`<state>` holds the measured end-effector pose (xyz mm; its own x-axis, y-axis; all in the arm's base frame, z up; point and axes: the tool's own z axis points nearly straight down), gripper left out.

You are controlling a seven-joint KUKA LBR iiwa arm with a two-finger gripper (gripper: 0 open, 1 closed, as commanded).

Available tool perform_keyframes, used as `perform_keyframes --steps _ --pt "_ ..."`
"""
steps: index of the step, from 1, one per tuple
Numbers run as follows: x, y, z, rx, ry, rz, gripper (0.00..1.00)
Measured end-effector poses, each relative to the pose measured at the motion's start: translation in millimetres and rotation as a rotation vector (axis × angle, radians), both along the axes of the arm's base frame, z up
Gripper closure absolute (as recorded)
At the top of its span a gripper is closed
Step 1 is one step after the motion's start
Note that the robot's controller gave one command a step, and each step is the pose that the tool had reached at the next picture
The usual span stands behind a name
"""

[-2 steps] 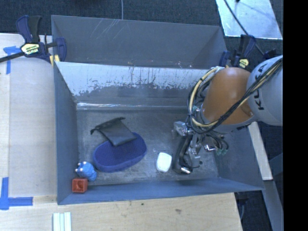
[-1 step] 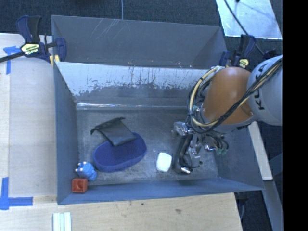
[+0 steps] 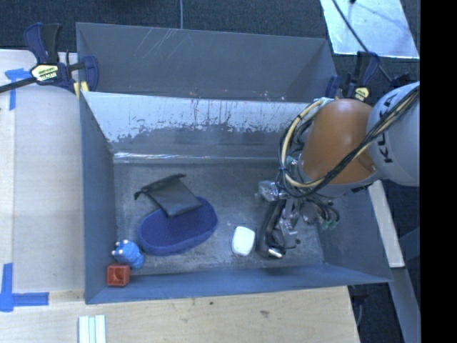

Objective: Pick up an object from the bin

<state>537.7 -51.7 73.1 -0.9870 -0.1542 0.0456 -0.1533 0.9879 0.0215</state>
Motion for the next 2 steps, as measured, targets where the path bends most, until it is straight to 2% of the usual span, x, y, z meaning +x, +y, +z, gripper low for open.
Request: perform_keyframes --steps 1,2 --pt "0.0 0.0 1.0 0.001 -0.001 -0.002 0.00" --pt "-4.6 0.1 1.1 0.002 0.027 0.002 1.00"
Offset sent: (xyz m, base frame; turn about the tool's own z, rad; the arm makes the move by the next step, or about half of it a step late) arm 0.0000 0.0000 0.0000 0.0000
